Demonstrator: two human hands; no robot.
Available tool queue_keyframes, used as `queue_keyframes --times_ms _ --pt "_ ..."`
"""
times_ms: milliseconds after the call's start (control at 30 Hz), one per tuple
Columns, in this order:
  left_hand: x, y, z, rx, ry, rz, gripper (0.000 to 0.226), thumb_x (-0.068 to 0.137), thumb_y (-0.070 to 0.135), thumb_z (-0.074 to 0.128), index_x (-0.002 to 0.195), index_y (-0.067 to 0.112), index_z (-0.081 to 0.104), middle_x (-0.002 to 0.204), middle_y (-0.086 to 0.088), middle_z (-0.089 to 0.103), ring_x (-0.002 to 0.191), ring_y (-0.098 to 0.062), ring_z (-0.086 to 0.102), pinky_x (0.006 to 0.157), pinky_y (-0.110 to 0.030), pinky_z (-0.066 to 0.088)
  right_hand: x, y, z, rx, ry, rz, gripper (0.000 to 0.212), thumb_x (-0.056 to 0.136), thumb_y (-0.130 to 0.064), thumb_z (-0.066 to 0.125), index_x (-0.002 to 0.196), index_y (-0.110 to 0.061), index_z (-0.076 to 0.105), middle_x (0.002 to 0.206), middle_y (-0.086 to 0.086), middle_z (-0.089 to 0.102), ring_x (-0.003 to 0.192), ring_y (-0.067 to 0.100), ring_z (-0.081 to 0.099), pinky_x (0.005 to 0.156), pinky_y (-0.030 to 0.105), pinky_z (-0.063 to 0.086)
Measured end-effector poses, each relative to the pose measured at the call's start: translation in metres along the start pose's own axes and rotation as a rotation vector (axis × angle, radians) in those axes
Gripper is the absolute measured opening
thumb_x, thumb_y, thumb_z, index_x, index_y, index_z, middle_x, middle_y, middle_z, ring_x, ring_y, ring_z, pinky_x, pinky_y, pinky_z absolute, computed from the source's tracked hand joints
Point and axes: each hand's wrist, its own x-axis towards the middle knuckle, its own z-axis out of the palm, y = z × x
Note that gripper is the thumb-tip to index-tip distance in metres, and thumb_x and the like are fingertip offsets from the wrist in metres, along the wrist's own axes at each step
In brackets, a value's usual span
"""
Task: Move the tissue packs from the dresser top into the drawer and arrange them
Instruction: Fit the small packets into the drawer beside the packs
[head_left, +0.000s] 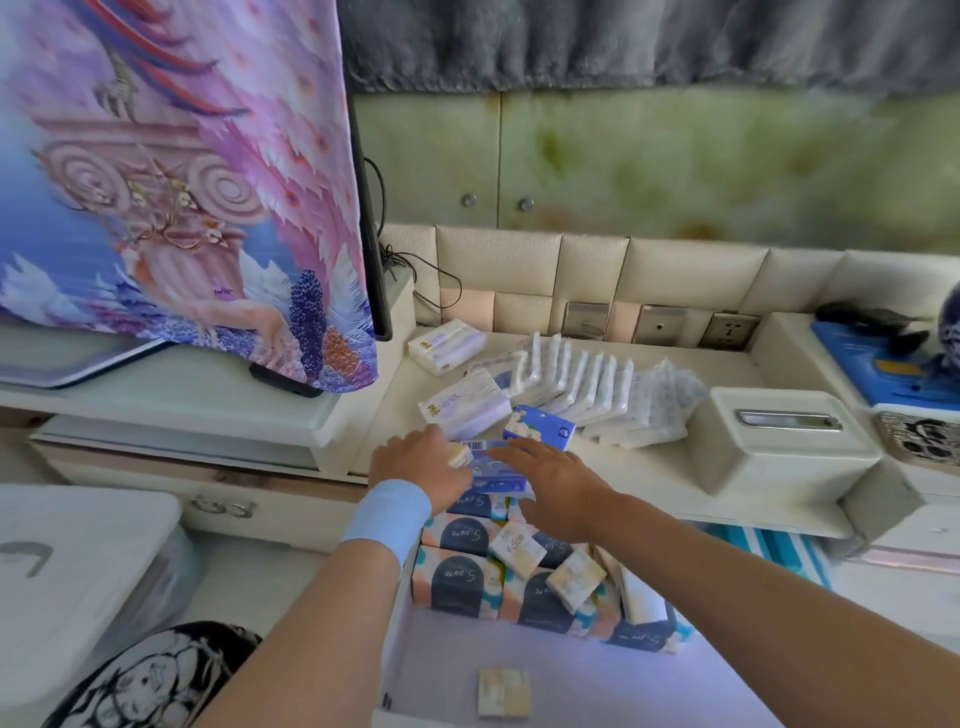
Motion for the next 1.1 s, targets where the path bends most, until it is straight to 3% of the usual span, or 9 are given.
queue_keyframes --times_ms 67,167,267,333,433,667,833,967,1100 --pt "-0.014 0.011 -0.006 -0.185 -0.046 0.092 0.024 0.077 0.029 0.064 0.088 0.026 0.043 0.103 0.002 0.049 0.089 -0.024 0.055 0.076 -0.036 0.046 -0.013 0.000 -0.003 0.113 0.018 0.016 0.076 0.092 -0.017 0.056 0.154 -0.041 0.019 0.162 -0.008 0.019 0.135 0.025 0.043 0.103 0.038 0.041" --pt "-0.036 0.033 -0.005 -0.363 -0.042 0.202 0.030 0.073 0.017 0.069 0.090 0.024 0.045 0.099 0.005 0.048 0.087 -0.022 0.055 0.075 -0.034 0.047 -0.034 0.004 -0.007 0.337 0.046 0.083 0.077 0.090 -0.018 0.061 0.150 -0.048 0.022 0.151 -0.010 0.039 0.105 0.017 0.063 0.086 0.034 0.053" --pt "-0.055 0.058 0.005 -0.424 -0.062 0.253 0.037 0.073 0.022 0.071 0.096 0.026 0.042 0.092 0.006 0.055 0.086 -0.020 0.057 0.072 -0.033 0.046 -0.057 0.013 -0.013 0.520 0.061 0.145 0.067 0.087 -0.020 0.069 0.143 -0.044 0.039 0.117 -0.011 0.058 0.083 0.006 0.065 0.071 0.018 0.052" --pt "-0.063 0.073 0.015 -0.429 -0.099 0.278 0.042 0.071 0.027 0.072 0.097 0.034 0.040 0.095 0.011 0.058 0.089 -0.015 0.060 0.079 -0.036 0.051 -0.073 0.022 -0.015 0.563 0.075 0.178 0.057 0.080 -0.020 0.077 0.128 -0.042 0.055 0.105 -0.007 0.062 0.078 0.005 0.063 0.072 0.017 0.052" --pt "-0.070 0.085 0.028 -0.421 -0.114 0.282 0.047 0.072 0.033 0.073 0.101 0.039 0.038 0.104 0.014 0.059 0.095 -0.013 0.060 0.084 -0.034 0.050 -0.090 0.031 -0.017 0.583 0.064 0.238 0.050 0.072 -0.017 0.080 0.111 -0.042 0.061 0.100 -0.004 0.066 0.081 0.011 0.061 0.077 0.027 0.054" --pt "-0.072 0.128 0.044 -0.435 -0.194 0.321 0.052 0.069 0.045 0.081 0.111 0.033 0.053 0.107 0.011 0.064 0.096 -0.012 0.062 0.089 -0.035 0.053 -0.134 0.061 -0.013 0.486 0.115 0.382 0.063 0.073 -0.029 0.084 0.129 -0.037 0.056 0.124 -0.011 0.056 0.105 0.010 0.057 0.086 0.024 0.048" --pt "-0.066 0.165 0.056 -0.417 -0.175 0.399 0.062 0.077 0.044 0.076 0.130 0.031 0.045 0.118 0.007 0.060 0.103 -0.015 0.058 0.092 -0.035 0.049 -0.150 0.093 -0.032 0.389 0.142 0.382 0.056 0.078 -0.033 0.082 0.129 -0.030 0.059 0.122 -0.007 0.060 0.105 0.014 0.057 0.093 0.028 0.047" --pt "-0.060 0.179 0.078 -0.107 -0.230 0.533 0.053 0.088 0.027 0.065 0.137 0.032 0.046 0.135 0.003 0.048 0.125 -0.021 0.046 0.102 -0.038 0.042 -0.162 0.137 -0.025 0.205 0.047 0.512 0.054 0.080 -0.031 0.076 0.131 -0.029 0.058 0.130 0.000 0.054 0.115 0.023 0.055 0.095 0.031 0.045" --pt "-0.054 0.180 0.103 0.211 -0.320 0.604 0.066 0.085 0.025 0.067 0.143 0.041 0.042 0.146 0.003 0.033 0.137 -0.023 0.027 0.111 -0.041 0.033 -0.172 0.153 0.007 0.066 -0.134 0.566 0.055 0.086 -0.038 0.064 0.139 -0.031 0.051 0.138 0.000 0.049 0.123 0.026 0.053 0.098 0.034 0.045"
